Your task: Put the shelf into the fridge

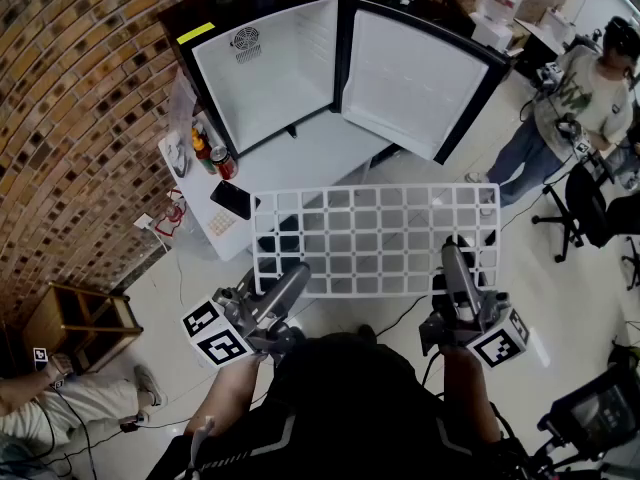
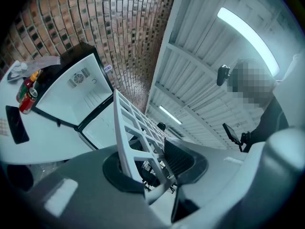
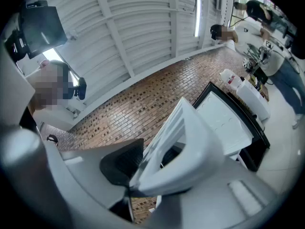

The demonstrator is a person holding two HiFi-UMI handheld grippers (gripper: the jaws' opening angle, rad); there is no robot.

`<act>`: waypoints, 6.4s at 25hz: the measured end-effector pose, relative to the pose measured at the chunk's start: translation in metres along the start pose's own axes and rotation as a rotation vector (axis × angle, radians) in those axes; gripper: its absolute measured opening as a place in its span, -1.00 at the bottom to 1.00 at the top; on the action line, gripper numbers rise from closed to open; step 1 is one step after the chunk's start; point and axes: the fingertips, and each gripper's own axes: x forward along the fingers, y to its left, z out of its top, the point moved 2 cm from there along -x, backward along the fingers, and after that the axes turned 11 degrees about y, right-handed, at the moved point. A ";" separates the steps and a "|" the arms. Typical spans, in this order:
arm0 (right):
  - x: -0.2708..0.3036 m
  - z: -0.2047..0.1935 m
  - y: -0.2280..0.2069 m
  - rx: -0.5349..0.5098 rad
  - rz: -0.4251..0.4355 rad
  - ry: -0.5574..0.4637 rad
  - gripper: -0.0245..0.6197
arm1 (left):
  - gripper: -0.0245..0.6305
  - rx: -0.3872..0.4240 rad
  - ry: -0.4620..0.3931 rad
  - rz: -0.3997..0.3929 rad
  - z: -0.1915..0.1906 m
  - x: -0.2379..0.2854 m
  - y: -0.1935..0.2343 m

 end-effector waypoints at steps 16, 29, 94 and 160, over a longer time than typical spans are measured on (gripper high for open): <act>0.059 -0.038 0.048 -0.038 -0.016 0.034 -0.53 | -0.56 -0.045 0.017 -0.031 0.025 -0.061 0.042; 0.130 -0.043 0.053 -0.063 0.031 0.058 -0.54 | -0.56 -0.028 -0.030 -0.022 0.066 -0.087 0.085; 0.363 -0.009 -0.152 0.199 0.322 0.338 -0.55 | -0.56 -0.104 -0.135 0.417 0.139 0.028 0.243; 0.486 -0.029 -0.245 0.325 0.268 0.494 -0.55 | -0.57 -0.246 -0.240 0.579 0.168 0.060 0.351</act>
